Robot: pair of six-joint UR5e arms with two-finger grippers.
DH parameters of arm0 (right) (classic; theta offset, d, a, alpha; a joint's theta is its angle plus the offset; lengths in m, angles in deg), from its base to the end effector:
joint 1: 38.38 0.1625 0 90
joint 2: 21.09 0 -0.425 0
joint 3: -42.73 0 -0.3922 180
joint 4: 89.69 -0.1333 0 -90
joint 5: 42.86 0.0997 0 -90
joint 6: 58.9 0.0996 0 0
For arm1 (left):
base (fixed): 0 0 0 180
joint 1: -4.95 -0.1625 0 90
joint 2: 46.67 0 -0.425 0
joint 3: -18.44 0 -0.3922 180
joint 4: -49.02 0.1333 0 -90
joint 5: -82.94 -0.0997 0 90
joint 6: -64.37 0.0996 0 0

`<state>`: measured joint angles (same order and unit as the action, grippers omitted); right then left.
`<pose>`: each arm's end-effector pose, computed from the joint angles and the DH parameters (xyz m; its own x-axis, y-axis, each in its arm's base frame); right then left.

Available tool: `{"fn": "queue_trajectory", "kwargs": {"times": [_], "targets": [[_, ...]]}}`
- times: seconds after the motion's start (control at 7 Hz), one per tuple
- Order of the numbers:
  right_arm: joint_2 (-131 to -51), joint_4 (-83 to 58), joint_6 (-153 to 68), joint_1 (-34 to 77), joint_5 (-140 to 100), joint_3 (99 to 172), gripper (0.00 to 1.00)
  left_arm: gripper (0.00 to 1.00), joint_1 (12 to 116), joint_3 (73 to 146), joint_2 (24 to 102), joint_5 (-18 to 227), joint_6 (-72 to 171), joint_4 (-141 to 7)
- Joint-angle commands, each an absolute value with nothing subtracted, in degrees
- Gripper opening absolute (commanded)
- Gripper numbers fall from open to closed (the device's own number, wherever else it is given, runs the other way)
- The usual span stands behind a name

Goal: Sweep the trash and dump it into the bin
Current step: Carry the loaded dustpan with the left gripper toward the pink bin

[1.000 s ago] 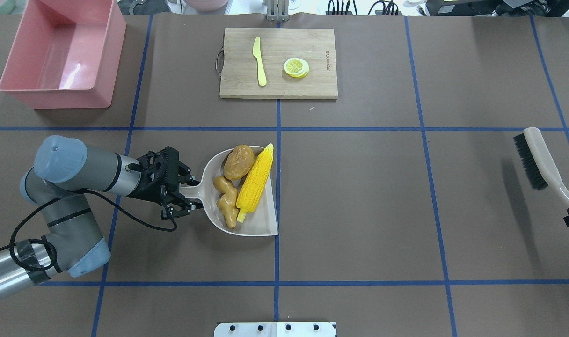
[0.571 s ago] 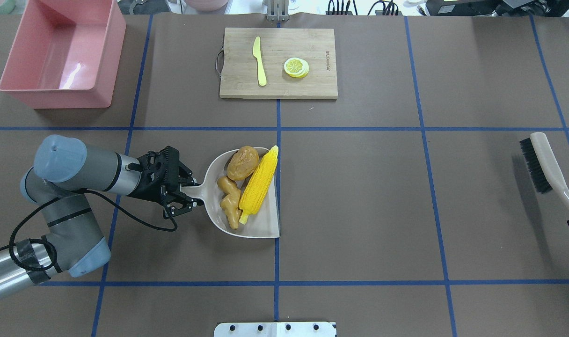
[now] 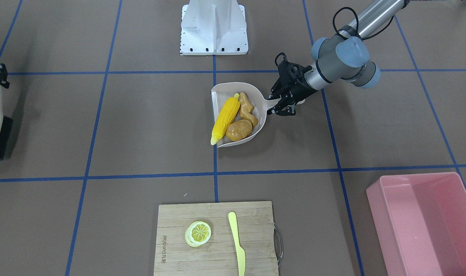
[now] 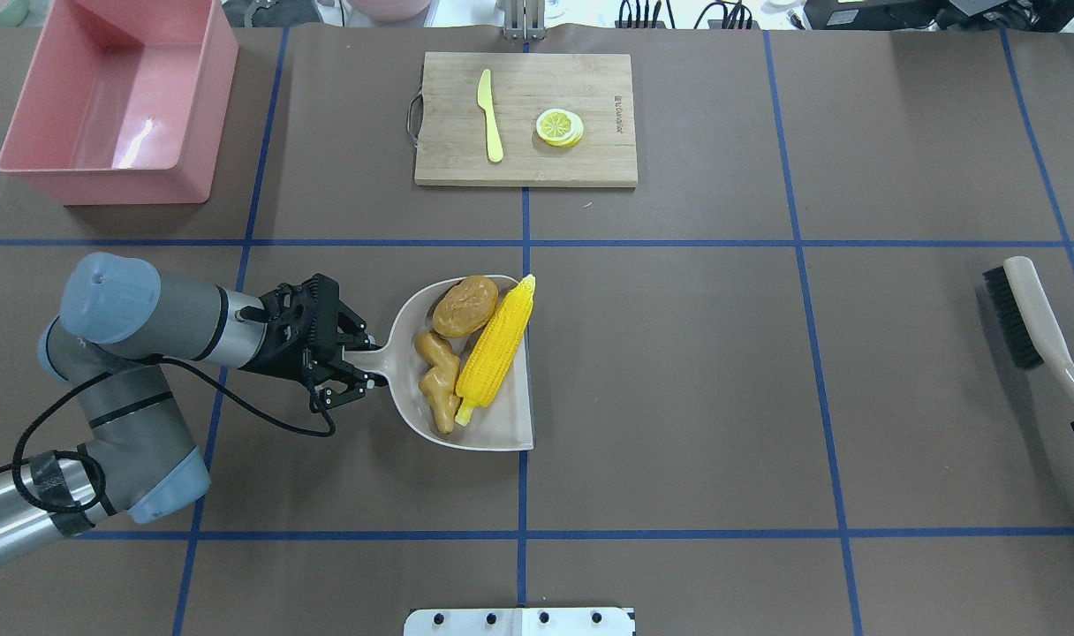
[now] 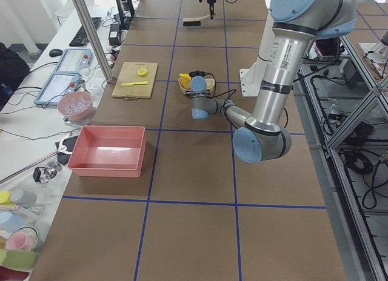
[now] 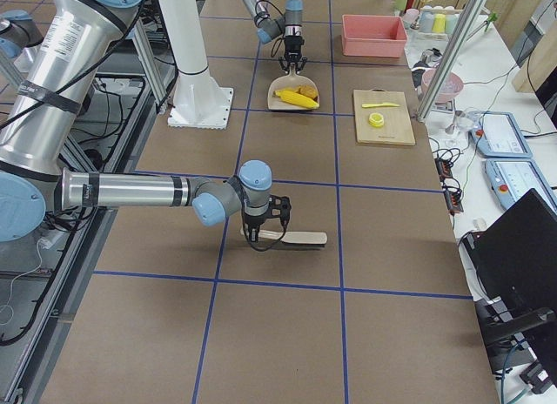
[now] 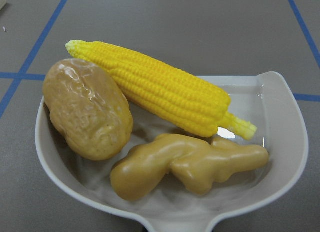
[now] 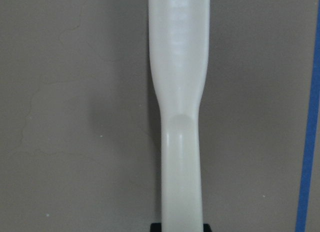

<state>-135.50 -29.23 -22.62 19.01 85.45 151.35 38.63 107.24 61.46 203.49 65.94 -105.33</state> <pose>-0.1215 -0.3227 0.6205 0.7163 -0.0542 0.6957 0.0861 0.9962 -0.0111 0.4596 -0.4056 0.3666 0.0560 0.9972 -0.0499 -0.1277 0.0568 0.9902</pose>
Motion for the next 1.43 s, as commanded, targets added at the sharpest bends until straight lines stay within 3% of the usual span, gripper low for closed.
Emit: {"fn": "queue_trajectory", "kwargs": {"times": [0.0,0.14,0.29,0.43,0.71,1.0,1.14,1.29], "targets": [[-137.5,-32.4,-22.9,17.3,85.4,151.2,0.0,0.32,38.9,109.2,61.0,202.3,66.0,-105.4],[-137.5,-32.4,-22.8,16.9,85.4,151.2,0.0,0.29,38.9,110.6,60.6,199.6,66.5,-105.4],[-137.5,-32.4,-22.7,16.4,85.1,151.2,0.0,0.06,39.2,111.2,60.5,197.2,66.5,-105.3],[-137.5,-32.4,-22.6,15.9,84.9,150.9,0.0,0.0,39.4,111.3,60.5,193.0,66.6,-105.3],[-137.5,-32.4,-22.5,15.8,84.8,150.9,0.0,0.0,40.4,111.5,60.7,187.7,58.6,-104.5],[-137.6,-32.3,-22.1,15.7,84.8,150.9,0.73,0.0,42.0,111.8,61.1,187.7,45.7,-104.1],[-137.6,-32.3,-22.1,15.6,84.8,150.9,0.84,0.0,43.3,112.5,60.8,187.7,45.1,-104.3],[-137.5,-32.4,-22.2,15.6,84.8,150.9,0.85,0.0,45.2,113.5,60.5,187.4,44.8,-104.4]]}}
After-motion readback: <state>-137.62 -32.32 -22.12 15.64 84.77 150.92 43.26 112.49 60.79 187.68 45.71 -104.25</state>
